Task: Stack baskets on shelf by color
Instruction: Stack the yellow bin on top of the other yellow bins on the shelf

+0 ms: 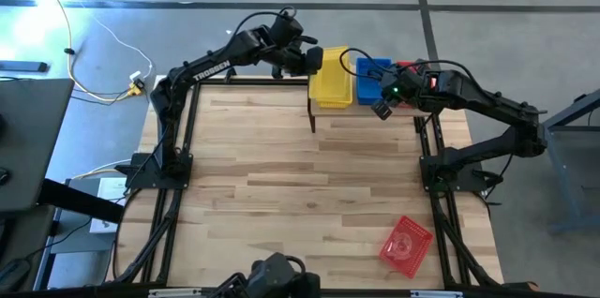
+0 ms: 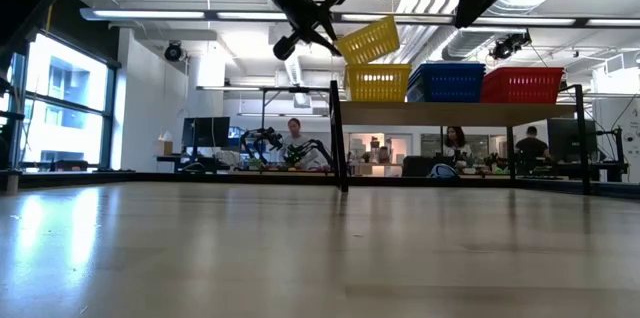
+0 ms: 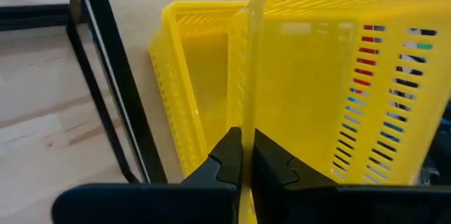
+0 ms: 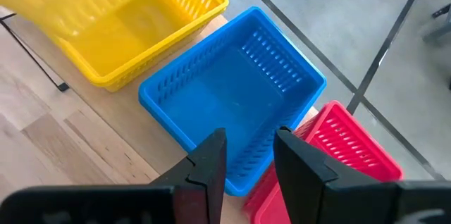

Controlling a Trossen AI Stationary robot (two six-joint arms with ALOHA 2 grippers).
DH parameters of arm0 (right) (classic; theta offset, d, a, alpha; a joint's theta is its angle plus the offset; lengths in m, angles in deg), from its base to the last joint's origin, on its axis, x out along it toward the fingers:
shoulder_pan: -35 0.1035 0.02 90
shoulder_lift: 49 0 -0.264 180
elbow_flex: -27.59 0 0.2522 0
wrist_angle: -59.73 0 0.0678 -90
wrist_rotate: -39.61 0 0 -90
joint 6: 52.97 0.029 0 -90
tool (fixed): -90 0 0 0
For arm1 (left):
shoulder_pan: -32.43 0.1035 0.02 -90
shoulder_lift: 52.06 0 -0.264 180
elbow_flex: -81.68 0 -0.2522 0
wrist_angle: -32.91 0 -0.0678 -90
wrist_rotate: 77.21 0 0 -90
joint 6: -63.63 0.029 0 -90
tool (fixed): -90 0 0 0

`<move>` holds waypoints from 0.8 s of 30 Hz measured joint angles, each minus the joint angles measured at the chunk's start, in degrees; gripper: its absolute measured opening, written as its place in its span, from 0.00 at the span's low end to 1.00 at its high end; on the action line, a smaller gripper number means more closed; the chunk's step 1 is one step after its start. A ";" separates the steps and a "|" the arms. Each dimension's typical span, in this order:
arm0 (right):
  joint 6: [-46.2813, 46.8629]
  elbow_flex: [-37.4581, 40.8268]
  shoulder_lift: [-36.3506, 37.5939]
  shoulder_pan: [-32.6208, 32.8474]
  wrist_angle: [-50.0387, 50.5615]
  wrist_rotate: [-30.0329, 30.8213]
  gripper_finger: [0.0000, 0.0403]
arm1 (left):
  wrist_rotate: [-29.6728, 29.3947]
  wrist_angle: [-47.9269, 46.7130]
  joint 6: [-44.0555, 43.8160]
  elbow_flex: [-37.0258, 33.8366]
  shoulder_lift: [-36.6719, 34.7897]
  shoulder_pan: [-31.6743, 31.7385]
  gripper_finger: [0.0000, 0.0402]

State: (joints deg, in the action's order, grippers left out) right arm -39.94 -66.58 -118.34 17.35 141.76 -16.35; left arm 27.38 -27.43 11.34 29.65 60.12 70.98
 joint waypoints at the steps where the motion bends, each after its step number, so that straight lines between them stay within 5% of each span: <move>1: 0.00 0.00 0.00 0.00 0.00 0.00 0.26 | -0.43 0.11 -0.01 -0.07 0.00 -0.08 0.01; 13: 0.00 0.00 -0.02 0.00 0.02 0.00 0.26 | -3.52 0.11 1.51 -0.12 0.00 -0.71 0.01; 24: -0.02 0.00 -0.02 0.02 0.04 -0.07 0.26 | -3.47 0.57 1.49 -0.12 1.75 -1.19 0.13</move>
State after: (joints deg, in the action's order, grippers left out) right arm -39.96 -66.58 -118.36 17.38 141.81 -16.41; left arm 23.91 -26.87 12.83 29.52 61.88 69.79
